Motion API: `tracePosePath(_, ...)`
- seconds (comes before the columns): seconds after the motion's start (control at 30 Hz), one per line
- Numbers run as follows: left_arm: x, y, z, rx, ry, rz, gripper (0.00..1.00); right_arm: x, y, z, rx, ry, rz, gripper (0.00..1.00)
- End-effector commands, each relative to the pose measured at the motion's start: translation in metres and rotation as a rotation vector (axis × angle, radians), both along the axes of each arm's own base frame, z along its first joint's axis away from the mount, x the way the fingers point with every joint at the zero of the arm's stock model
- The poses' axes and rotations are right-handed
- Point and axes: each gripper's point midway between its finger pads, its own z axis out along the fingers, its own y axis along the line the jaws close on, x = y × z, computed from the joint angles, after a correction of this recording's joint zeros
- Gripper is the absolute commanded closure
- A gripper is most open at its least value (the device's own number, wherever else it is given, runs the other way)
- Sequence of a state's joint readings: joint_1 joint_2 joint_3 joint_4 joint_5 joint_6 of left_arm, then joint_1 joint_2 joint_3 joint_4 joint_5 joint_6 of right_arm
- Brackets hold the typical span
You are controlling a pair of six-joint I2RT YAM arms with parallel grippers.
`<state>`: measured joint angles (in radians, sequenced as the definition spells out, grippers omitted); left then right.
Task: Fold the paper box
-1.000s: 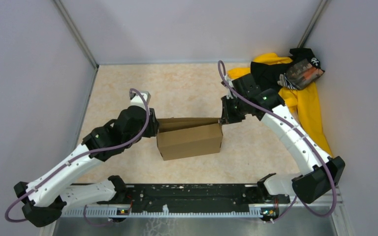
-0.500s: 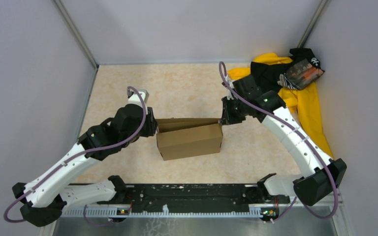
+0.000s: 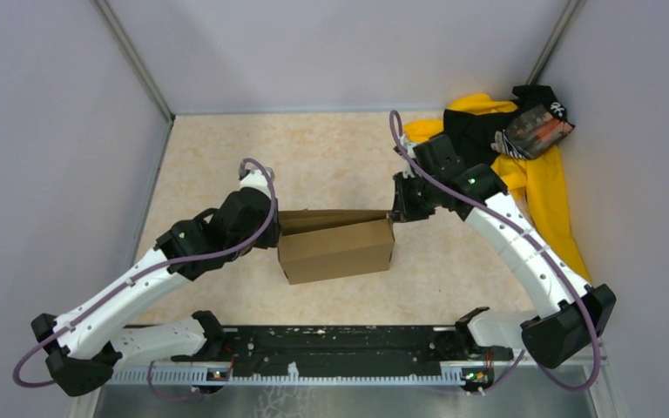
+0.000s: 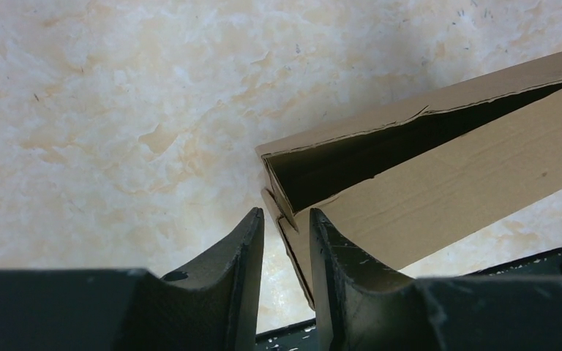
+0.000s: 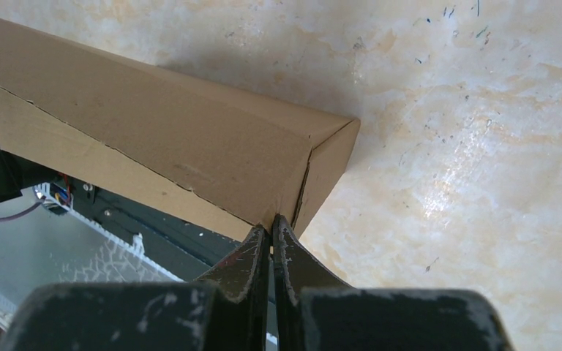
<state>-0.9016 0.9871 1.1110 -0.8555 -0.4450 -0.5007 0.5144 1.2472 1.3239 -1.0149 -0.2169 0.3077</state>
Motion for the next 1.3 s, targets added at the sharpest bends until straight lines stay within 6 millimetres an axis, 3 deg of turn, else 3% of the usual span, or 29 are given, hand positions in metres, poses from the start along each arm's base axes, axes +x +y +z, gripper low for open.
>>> tracePosePath(0.0, -0.0003, 0.0017, -0.0075, 0.025, 0.011, 0.004, 0.66, -0.0084, 0.0002, 0.0007, 0.001, 0.001, 0.009, 1.00)
tracePosePath(0.23, 0.0010, 0.0039, -0.0081, 0.044, 0.008, 0.008, 0.80, -0.0073, 0.0011, 0.0015, 0.004, -0.004, 0.013, 1.00)
tracePosePath(0.4, 0.0006, 0.0033, -0.0108, 0.052, 0.017, 0.004, 0.85, -0.0075, 0.0009, 0.0016, 0.005, -0.005, 0.011, 1.00)
tracePosePath(1.27, 0.0001, 0.0093, -0.0093, 0.074, 0.005, 0.006, 0.90, -0.0080, 0.0011, 0.0018, 0.013, -0.009, 0.006, 1.00)
